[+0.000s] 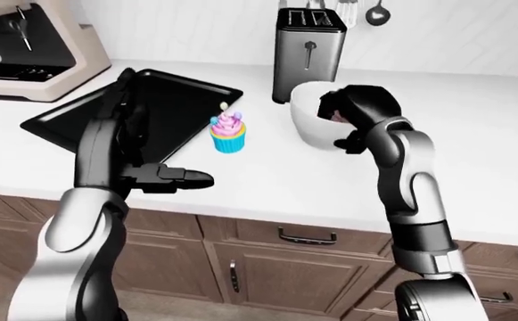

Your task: Pick up the bowl with cake and place it on the tray. Pick up the cupcake and place it on the tray.

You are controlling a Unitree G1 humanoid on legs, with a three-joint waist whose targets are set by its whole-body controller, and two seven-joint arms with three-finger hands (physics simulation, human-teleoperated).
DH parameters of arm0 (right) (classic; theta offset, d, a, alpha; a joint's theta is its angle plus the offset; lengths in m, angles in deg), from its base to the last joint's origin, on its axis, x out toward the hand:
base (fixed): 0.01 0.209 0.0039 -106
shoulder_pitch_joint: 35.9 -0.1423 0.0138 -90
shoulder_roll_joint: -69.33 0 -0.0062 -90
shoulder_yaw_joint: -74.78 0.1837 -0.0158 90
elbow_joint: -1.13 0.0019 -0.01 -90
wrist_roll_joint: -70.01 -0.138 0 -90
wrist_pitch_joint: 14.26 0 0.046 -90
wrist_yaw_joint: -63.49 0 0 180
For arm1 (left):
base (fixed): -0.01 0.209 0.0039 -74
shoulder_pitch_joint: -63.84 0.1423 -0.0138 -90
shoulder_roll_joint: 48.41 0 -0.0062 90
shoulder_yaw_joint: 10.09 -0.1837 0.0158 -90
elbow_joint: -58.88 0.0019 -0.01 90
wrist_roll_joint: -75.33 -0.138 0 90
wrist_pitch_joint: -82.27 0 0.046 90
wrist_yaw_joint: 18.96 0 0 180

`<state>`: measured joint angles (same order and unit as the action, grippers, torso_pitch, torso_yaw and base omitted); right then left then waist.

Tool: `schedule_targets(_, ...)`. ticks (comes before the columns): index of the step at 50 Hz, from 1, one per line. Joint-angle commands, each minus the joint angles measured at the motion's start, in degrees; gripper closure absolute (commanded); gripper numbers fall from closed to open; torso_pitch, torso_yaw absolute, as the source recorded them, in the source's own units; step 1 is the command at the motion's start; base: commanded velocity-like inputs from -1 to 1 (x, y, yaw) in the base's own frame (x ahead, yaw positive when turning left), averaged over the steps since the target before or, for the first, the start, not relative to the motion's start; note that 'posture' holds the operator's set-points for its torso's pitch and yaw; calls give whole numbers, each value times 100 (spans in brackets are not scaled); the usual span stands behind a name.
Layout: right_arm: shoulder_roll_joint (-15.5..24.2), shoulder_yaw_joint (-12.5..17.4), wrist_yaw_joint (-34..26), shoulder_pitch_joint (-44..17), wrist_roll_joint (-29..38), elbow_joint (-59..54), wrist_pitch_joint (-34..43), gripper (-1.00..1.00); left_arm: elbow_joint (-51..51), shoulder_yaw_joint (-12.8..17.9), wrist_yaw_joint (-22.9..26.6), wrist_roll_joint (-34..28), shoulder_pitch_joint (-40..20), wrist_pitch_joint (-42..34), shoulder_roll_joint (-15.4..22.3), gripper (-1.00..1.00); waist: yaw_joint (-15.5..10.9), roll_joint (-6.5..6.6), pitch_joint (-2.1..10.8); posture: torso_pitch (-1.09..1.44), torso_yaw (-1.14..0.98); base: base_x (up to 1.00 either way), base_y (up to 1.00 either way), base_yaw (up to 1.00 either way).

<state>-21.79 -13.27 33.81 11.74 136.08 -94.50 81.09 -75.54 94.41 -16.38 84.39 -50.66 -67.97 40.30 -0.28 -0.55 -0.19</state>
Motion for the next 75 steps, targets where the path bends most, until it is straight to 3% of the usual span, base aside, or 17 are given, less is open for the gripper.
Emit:
schedule_targets(1, -65, -36, -635, 225, -144, -184, 159, 72, -108, 41, -11, -7, -123, 181, 45, -100, 21, 49, 37, 0, 0, 0, 0, 0)
schedule_targets(4, -84, -2, -661, 421, -128, -28, 116, 100, -98, 42, -14, -8, -96, 211, 41, -100, 17, 35, 39, 0, 0, 0, 0, 0)
schedule_targets(13, -19, 165, -842, 788, -254, 651, 125, 100, -82, 32, -10, -25, -113, 224, 49, -100, 33, 37, 18, 0, 0, 0, 0, 0)
schedule_targets(32, 438, 593, -1829, 397, -626, 2403, 764, 100, -155, 77, -17, 17, -136, 147, 80, -100, 70, 93, -88, 0, 0, 0, 0, 0)
schedule_targets(40, 664, 741, -2265, 151, -843, 3233, 1159, 100, -281, 224, -34, 137, -278, -75, 178, -100, 91, 118, -134, 0, 0, 0, 0, 0)
schedule_targets(47, 826, 738, -2593, -162, -890, 3693, 1456, 100, -543, 600, -128, 493, -713, -691, 486, -100, 115, 131, -173, 0, 0, 0, 0, 0)
schedule_targets(48, 834, 729, -2632, -209, -886, 3735, 1481, 100, -567, 632, -150, 542, -734, -731, 517, -100, 105, 158, -65, 0, 0, 0, 13, 0)
schedule_targets(50, 836, 718, -2702, -253, -873, 3830, 1532, 100, -539, 643, -187, 598, -695, -668, 555, -100, 79, 82, -146, 0, 0, 0, 29, 0)
schedule_targets(51, 836, 720, -2704, -251, -885, 3854, 1527, 100, -546, 663, -207, 638, -708, -691, 577, -100, 63, -41, -150, 0, 0, 0, 37, 0)
schedule_targets(55, 863, 731, -2801, -344, -885, 3964, 1606, 100, -618, 746, -295, 791, -775, -827, 654, -100, 34, -148, -97, 0, 0, 0, 57, 0)
schedule_targets(58, 883, 737, -2856, -378, -898, 4035, 1654, 100, -668, 760, -360, 877, -780, -890, 680, -100, 42, -45, -187, 0, 0, 0, 61, 0)
schedule_targets(61, 907, 739, -2894, -434, -904, 4069, 1694, 100, -647, 760, -402, 933, -770, -853, 707, -100, 77, 188, -202, 0, 0, 0, 61, 0)
schedule_targets(63, 911, 730, -2884, -443, -897, 4076, 1693, 100, -631, 773, -419, 965, -728, -811, 717, -100, 119, 488, -129, 0, 0, 0, 61, 0)
schedule_targets(64, 919, 723, -2911, -483, -885, 4082, 1715, 100, -643, 795, -433, 996, -738, -833, 725, -100, 120, 792, -36, 0, 0, 0, 61, 0)
schedule_targets(65, 916, 719, -2914, -503, -883, 4076, 1726, 100, -632, 803, -443, 1014, -741, -826, 735, -100, 79, 556, -98, 0, 0, 0, 61, 0)
schedule_targets(67, 912, 709, -2884, -490, -875, 4063, 1708, 100, -618, 797, -475, 1048, -749, -822, 750, -100, 71, 536, -178, 0, 0, 0, 61, 0)
schedule_targets(75, 910, 726, -2873, -511, -898, 4063, 1756, 100, -516, 651, -525, 1028, -605, -599, 733, -100, 85, 41, -219, 0, 0, 0, 60, 0)
